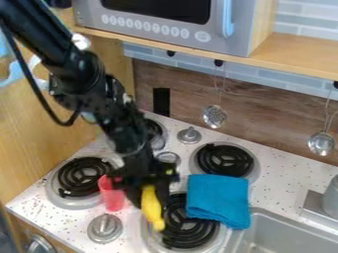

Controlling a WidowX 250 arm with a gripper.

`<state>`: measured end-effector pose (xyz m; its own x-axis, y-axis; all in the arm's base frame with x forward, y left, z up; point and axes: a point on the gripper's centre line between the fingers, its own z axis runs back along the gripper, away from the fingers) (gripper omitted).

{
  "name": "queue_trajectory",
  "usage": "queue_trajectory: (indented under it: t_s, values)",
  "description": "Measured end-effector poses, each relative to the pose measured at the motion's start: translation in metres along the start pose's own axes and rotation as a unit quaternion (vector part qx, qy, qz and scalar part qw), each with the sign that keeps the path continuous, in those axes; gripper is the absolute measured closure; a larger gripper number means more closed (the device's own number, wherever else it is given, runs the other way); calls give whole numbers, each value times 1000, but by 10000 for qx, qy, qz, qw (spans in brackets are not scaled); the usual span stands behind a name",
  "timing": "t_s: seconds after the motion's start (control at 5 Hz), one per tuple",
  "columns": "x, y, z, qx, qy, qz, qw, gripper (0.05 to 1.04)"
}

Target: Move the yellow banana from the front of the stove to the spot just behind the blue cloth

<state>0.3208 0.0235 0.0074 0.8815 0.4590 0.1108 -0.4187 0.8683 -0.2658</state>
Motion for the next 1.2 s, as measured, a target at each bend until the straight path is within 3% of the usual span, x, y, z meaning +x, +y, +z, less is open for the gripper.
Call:
queue_trajectory:
  t_s: [0.4, 1.2]
  values:
    - [45, 4, -4, -226, 78, 613, 9978, 495]
    - [109, -11, -39, 163, -241, 408, 9987, 495]
